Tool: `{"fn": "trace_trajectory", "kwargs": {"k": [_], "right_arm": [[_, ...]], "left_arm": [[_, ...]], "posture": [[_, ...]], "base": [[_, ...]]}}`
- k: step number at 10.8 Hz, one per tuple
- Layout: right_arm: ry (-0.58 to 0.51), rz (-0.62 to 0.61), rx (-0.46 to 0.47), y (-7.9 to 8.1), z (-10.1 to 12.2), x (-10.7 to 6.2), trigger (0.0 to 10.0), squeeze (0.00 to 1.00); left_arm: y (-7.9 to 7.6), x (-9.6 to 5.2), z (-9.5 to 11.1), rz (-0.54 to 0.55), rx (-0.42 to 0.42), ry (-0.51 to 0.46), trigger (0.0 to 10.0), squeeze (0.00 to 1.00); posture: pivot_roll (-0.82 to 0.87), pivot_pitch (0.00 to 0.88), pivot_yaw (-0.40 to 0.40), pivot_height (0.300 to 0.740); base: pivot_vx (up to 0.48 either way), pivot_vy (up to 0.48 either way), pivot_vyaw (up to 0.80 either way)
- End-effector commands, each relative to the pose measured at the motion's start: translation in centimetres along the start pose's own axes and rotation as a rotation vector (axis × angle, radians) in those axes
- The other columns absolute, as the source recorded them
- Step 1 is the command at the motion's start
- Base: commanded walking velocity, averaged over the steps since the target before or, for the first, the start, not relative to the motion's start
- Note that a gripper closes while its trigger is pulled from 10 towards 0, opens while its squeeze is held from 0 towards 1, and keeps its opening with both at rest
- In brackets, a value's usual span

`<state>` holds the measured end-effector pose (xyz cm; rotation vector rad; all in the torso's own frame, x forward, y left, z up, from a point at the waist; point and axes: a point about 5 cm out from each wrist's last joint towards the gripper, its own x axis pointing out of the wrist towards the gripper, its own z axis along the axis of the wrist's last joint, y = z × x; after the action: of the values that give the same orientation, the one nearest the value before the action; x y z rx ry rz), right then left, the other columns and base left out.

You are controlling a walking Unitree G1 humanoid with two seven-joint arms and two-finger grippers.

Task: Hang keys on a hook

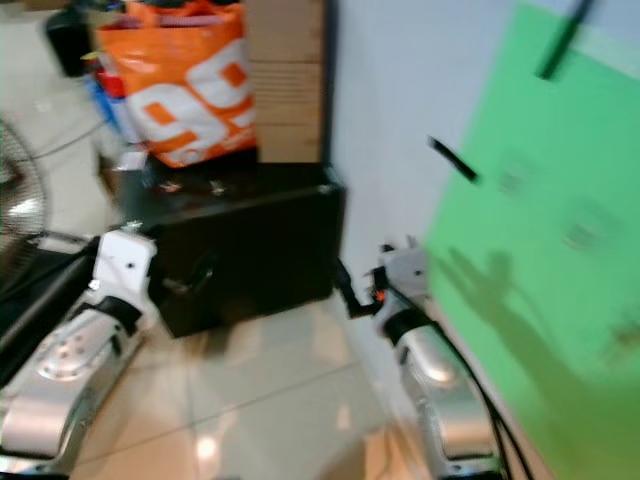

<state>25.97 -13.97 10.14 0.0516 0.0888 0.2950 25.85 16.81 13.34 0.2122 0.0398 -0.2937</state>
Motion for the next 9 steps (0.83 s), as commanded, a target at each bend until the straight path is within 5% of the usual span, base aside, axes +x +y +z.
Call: {"fn": "trace_trajectory", "kwargs": {"k": [1, 9], "right_arm": [[-0.014, 0.001, 0.017, 0.29, 0.13, 0.09, 10.0, 1.00], [-0.030, 0.004, 0.014, 0.27, 0.10, 0.10, 10.0, 1.00]], "left_arm": [[0.55, -0.33, 0.00, 0.031, 0.017, 0.009, 10.0, 0.00], [0.53, -0.23, 0.05, 0.043, 0.018, 0.004, 10.0, 0.00]], "posture": [[-0.04, 0.000, -0.003, 0.740], [-0.04, 0.000, -0.001, 0.740]], "base": [[0.368, 0.000, 0.00], [0.388, 0.000, 0.00]]}}
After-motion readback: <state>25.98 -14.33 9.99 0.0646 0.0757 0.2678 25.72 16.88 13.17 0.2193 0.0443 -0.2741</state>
